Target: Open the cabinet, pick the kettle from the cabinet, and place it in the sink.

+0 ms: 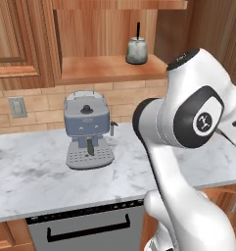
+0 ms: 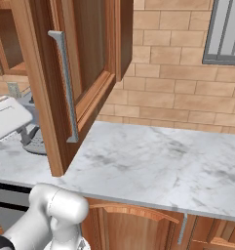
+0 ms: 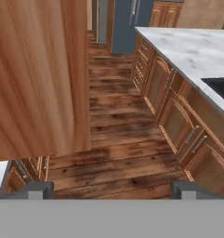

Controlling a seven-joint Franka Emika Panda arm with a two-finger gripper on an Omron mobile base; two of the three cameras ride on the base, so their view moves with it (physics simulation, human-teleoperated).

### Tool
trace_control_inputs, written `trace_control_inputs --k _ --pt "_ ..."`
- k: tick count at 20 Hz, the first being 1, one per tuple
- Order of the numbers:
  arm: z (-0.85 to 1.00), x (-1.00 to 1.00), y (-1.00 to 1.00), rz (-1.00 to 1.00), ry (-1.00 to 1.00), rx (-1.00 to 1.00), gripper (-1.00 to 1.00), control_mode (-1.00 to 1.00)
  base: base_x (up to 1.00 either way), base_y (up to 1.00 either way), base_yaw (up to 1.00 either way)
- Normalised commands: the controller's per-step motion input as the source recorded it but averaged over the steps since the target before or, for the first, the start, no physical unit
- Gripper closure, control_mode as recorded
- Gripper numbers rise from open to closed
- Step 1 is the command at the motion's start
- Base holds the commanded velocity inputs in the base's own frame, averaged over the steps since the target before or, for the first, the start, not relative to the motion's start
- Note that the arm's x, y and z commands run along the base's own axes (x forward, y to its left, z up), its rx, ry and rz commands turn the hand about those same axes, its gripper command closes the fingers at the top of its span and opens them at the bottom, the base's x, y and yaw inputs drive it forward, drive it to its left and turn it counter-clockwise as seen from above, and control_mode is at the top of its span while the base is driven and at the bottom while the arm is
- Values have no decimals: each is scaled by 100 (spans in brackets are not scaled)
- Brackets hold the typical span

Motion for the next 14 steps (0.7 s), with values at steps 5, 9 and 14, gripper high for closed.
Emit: trace_control_inputs --k 5,9,14 --pt "12 4 36 26 3 0 -100 -100 0 0 0" --pt "23 16 22 35 21 -8 -100 -100 0 0 0" --pt "33 8 14 44 28 -15 -100 -100 0 0 0"
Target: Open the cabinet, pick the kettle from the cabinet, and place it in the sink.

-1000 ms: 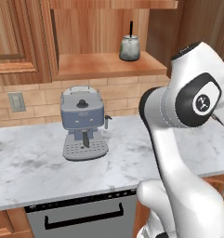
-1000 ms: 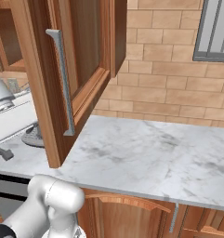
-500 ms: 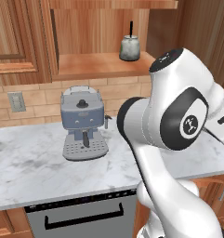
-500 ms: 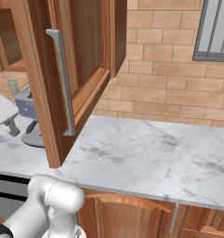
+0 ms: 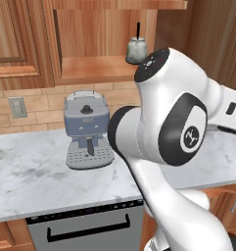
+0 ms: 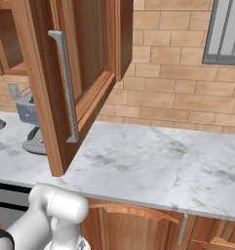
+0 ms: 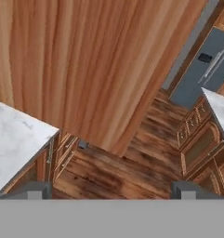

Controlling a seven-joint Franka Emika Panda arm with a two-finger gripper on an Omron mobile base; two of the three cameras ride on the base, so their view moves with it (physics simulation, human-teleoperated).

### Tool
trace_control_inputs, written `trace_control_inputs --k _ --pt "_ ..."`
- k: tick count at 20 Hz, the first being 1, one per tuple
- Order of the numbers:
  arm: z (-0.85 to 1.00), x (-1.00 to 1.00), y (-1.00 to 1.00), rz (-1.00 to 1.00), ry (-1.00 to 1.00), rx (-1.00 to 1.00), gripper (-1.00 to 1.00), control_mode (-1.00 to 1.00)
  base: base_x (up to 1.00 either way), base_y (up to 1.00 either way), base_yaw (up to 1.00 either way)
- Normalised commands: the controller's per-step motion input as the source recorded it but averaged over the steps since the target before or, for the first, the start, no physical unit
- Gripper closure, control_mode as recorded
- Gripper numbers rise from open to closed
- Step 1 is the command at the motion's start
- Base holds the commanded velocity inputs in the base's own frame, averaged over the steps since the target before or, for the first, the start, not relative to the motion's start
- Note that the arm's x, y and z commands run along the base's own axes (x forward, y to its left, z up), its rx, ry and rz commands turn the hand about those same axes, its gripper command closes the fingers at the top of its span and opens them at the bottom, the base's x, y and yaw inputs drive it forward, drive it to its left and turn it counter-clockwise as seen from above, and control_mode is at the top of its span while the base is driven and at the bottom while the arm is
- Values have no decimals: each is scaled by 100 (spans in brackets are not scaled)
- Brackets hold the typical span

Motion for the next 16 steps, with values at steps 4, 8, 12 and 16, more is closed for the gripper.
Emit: trace_control_inputs --k 4,8,12,16 --pt "30 1 6 51 21 -13 -100 -100 0 0 0" --pt "7 8 0 58 3 -5 -100 -100 0 0 0" --pt "0 29 0 50 0 1 -100 -100 0 0 0" --pt "0 40 0 40 0 11 -100 -100 0 0 0"
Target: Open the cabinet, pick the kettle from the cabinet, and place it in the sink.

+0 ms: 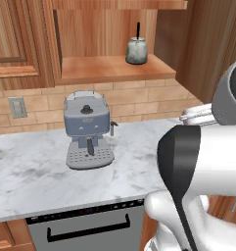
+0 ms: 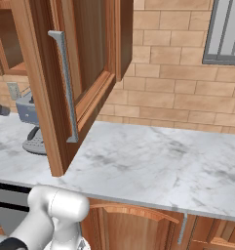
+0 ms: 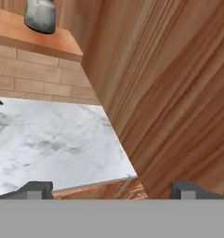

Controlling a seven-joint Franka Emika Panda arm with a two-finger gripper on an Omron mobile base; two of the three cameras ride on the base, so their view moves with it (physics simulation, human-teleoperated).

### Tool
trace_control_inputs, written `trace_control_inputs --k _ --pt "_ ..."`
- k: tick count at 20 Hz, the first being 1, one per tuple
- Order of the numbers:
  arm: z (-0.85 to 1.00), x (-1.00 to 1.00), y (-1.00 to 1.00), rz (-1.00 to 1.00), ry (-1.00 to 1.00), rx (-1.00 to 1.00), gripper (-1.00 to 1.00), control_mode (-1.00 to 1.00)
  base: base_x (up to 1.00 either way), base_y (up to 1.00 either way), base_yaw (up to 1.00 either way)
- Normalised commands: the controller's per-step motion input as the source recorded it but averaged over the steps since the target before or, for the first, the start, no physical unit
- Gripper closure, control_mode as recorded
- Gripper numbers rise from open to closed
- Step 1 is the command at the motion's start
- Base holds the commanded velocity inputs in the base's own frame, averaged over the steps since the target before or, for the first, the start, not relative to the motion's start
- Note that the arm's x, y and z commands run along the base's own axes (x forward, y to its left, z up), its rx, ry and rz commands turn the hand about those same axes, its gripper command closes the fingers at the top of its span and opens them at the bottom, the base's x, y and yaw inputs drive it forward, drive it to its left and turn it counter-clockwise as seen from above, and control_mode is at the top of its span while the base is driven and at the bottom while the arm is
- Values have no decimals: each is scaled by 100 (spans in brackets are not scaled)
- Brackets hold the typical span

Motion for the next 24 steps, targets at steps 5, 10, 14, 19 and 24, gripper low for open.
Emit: trace_control_inputs --k 5,10,14,19,24 --pt "5 44 0 30 1 17 -100 -100 0 0 0" --pt "18 47 4 13 16 8 -100 -100 0 0 0" --pt "13 49 14 2 16 4 -100 -100 0 0 0" --pt "8 50 19 0 14 5 -100 -100 0 0 0" --pt "-4 40 10 0 7 10 -100 -100 0 0 0"
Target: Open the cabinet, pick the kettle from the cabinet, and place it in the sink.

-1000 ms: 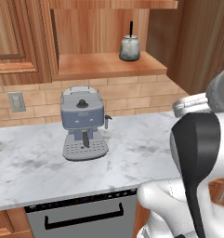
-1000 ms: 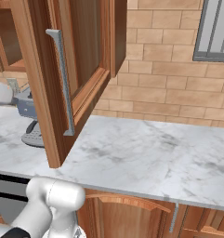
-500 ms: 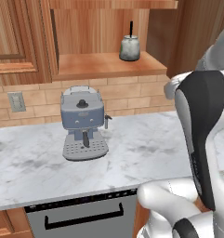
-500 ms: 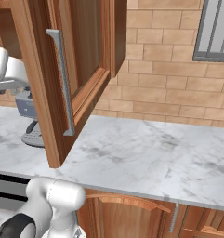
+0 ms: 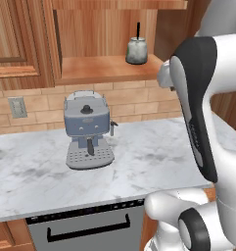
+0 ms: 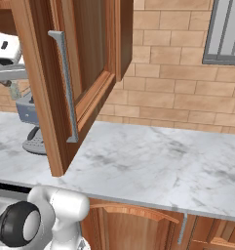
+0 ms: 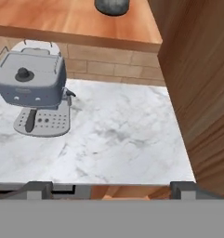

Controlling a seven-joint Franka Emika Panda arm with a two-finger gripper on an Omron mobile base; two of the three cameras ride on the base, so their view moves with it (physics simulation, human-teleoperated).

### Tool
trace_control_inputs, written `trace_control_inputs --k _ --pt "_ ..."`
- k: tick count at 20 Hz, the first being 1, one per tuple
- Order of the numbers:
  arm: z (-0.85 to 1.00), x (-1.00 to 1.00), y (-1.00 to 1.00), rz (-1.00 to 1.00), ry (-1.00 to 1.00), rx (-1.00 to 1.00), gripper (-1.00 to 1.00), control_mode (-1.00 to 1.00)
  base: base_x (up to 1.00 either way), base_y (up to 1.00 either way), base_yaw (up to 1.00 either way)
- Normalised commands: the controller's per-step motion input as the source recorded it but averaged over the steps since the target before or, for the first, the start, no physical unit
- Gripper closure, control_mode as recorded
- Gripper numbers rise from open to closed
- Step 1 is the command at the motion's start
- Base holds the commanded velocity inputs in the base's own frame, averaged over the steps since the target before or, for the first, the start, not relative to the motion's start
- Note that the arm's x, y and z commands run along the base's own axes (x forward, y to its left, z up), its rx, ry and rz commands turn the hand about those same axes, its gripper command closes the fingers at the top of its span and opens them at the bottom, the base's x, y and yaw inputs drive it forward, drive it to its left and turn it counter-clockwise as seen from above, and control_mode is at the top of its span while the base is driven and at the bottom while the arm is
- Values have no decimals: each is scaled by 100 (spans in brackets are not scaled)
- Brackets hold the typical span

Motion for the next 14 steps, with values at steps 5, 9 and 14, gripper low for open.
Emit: trace_control_inputs --k 5,9,14 --pt "-9 38 6 0 0 8 -100 -100 0 0 0" --pt "-4 37 0 0 -2 2 -100 -100 0 0 0" --pt "-7 32 0 0 -8 0 -100 -100 0 0 0"
